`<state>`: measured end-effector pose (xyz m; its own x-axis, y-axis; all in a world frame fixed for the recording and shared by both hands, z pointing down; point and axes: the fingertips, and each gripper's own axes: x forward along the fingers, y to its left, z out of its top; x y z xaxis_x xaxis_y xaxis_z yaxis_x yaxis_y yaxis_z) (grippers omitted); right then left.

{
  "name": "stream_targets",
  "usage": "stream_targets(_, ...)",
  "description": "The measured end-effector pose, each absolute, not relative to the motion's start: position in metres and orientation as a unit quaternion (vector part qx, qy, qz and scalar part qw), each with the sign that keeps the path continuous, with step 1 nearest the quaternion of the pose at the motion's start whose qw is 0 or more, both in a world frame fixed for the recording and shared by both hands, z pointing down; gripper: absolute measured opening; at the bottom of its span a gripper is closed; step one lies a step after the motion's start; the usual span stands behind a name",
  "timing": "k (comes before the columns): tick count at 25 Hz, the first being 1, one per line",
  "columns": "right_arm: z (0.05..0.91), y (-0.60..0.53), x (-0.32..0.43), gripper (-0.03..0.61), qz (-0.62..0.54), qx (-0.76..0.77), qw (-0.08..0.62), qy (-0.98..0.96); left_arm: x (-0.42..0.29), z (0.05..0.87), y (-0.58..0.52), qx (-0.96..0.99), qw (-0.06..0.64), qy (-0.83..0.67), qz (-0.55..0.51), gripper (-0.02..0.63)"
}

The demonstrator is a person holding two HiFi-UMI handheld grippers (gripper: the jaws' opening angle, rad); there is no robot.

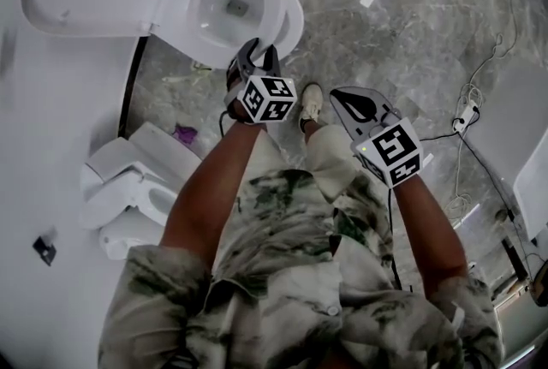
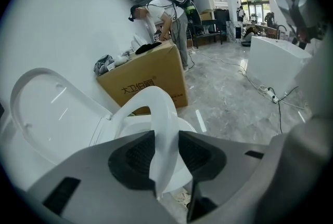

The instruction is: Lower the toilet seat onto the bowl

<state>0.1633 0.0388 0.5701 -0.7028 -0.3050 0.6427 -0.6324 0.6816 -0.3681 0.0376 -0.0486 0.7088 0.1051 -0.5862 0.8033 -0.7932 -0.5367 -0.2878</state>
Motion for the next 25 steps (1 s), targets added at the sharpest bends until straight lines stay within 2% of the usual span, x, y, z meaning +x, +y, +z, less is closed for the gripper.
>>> stream_targets(25, 0.636, 0.043, 0.177, 0.023, 0.334, 0.269, 0.283, -0.858, 0.068, 0.798, -0.033, 0.73, 0.135, -0.438, 0.507, 0.15)
